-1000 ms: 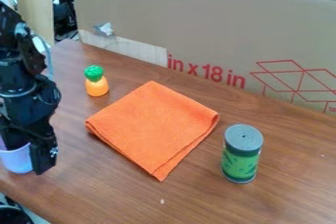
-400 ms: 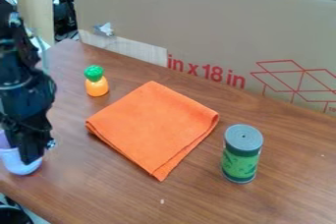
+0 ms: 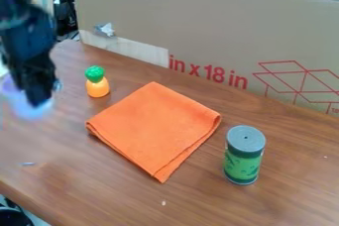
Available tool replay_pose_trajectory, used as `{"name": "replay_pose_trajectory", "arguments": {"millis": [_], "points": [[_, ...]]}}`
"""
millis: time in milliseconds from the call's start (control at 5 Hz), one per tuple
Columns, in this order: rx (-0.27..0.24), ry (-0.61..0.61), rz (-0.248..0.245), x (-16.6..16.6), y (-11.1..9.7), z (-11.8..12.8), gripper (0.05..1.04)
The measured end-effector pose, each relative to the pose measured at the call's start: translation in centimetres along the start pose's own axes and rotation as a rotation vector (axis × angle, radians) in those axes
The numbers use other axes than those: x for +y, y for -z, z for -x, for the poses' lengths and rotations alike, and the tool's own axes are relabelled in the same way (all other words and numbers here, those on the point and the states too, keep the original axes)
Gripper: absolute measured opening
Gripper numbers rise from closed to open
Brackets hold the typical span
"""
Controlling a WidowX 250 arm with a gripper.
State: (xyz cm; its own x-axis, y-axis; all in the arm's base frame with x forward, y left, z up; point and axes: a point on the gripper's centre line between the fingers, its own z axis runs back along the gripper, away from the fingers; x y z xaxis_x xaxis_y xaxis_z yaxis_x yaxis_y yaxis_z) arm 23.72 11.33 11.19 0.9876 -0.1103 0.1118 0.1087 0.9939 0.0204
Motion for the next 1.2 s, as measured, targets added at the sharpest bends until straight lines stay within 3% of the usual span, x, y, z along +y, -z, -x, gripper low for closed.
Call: {"name": "replay_pose_trajectory", "arguments": {"millis": [200,400,800,1200], "points": [[-0.06,-0.023,-0.056,1.4,-3.2,-2.3,0.093],[-0.072,-0.097,-0.082,4.6,-3.3,-3.6,0.093],[-0.017,-0.165,-0.122,9.6,-0.2,-6.4,0.093],[0.053,-0.19,-0.102,12.3,3.9,-8.9,0.093]]}}
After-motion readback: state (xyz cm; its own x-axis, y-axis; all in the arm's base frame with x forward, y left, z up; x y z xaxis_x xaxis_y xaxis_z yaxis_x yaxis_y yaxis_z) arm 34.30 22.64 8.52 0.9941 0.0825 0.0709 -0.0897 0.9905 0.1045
